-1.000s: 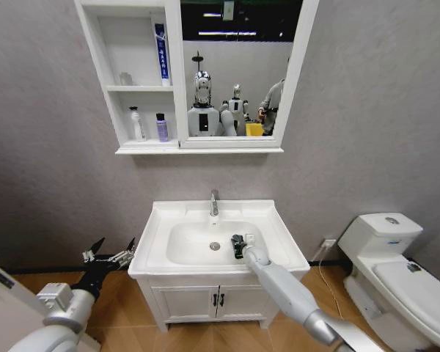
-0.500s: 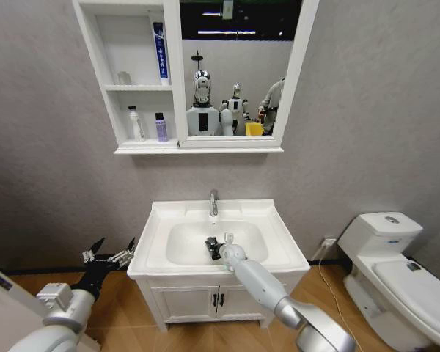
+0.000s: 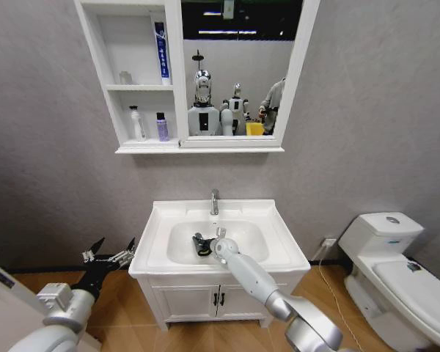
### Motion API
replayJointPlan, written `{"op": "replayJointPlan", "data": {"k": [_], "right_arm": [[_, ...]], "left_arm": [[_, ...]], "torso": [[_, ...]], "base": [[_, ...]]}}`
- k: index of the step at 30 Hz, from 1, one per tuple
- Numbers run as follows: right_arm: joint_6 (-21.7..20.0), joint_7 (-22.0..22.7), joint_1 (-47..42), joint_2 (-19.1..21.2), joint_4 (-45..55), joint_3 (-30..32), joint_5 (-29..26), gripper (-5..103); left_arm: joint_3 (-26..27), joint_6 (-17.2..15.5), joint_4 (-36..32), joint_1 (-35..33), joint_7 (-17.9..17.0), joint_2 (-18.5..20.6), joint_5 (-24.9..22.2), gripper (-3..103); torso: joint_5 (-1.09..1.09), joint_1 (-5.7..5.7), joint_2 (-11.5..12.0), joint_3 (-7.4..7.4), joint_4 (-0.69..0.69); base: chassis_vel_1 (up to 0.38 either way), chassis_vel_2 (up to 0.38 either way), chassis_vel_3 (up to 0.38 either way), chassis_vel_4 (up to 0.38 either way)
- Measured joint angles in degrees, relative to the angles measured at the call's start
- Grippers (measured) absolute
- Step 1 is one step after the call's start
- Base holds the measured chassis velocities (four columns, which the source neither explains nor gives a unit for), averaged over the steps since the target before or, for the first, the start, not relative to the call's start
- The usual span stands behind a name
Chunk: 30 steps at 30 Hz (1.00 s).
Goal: Move facial cleanser and shampoo from washbasin to cabinet, then wipe washbasin with towel.
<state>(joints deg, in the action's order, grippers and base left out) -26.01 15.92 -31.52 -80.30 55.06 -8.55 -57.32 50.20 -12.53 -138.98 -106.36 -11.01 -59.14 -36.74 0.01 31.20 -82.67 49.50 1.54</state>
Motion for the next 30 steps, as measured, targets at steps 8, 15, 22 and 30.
{"op": "replayJointPlan", "data": {"k": [8, 15, 22, 30], "right_arm": [[-1.35, 2.58, -3.02, 10.52, 8.81, 3.08, 3.11, 3], [0.61, 2.28, -3.58, 18.25, 13.17, 6.47, 5.70, 3], [2.96, 7.20, -2.89, 21.39, 20.45, 10.42, 2.62, 3], [1.48, 7.26, -6.90, 26.31, 26.91, 12.88, 1.74, 3]], "left_arm": [[0.00, 0.00, 0.00, 0.00, 0.00, 0.00, 0.00, 100], [0.00, 0.00, 0.00, 0.00, 0.00, 0.00, -0.01, 100], [0.00, 0.00, 0.00, 0.00, 0.00, 0.00, 0.00, 100], [0.00, 0.00, 0.00, 0.00, 0.00, 0.00, 0.00, 100]], "torso": [[0.01, 0.00, -0.01, 0.00, -0.01], [0.00, -0.01, -0.01, -0.01, -0.01], [-0.03, -0.01, -0.01, 0.00, -0.01], [0.00, -0.01, -0.01, -0.01, -0.01]], "base": [[0.000, 0.000, 0.000, 0.000], [0.000, 0.000, 0.000, 0.000], [0.000, 0.000, 0.000, 0.000], [0.000, 0.000, 0.000, 0.000]]}}
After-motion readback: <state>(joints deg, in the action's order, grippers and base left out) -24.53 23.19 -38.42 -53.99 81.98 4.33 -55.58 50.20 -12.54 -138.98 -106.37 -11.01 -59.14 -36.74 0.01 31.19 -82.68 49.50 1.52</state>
